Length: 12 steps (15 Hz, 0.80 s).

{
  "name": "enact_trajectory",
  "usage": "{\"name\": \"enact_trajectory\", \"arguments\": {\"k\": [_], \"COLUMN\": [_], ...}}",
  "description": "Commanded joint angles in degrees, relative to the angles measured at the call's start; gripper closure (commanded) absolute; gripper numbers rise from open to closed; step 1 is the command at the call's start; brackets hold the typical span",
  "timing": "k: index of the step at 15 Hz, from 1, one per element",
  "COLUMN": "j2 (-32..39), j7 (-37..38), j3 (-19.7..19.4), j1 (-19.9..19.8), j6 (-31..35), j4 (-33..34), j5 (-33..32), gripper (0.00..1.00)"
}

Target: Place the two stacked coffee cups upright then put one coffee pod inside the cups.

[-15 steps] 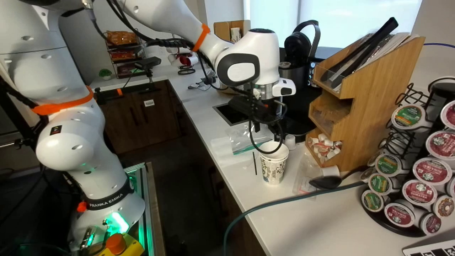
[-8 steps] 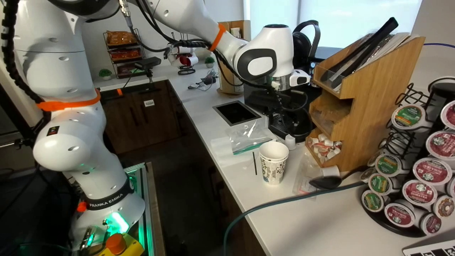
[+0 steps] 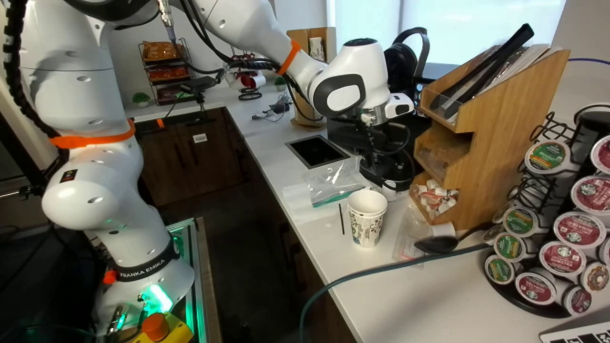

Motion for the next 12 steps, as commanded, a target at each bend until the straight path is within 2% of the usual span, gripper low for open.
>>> {"name": "enact_trajectory", "arguments": {"k": [1,4,7,8,9,12], "j2": [-2.07,-0.69,1.25,2.04,2.49,4.01], "j7": [1.99,1.12,-1.85,-4.25,-5.46,-11.57], "j3": [1.48,1.82,3.32,3.39,4.15,6.90], "j1": [-1.61,-2.98,-4.95,-4.87,-5.37,-7.15], "j6": [5.41,9.72,13.99,14.42,15.01,14.33], "j4": [-5.90,-7.35,-7.53,-7.00,-6.99,-5.66], "j5": [1.72,3.48,6.73,9.39,11.02,17.08], "gripper": [0.00,0.00,0.07,0.11,0.09,0.12]}}
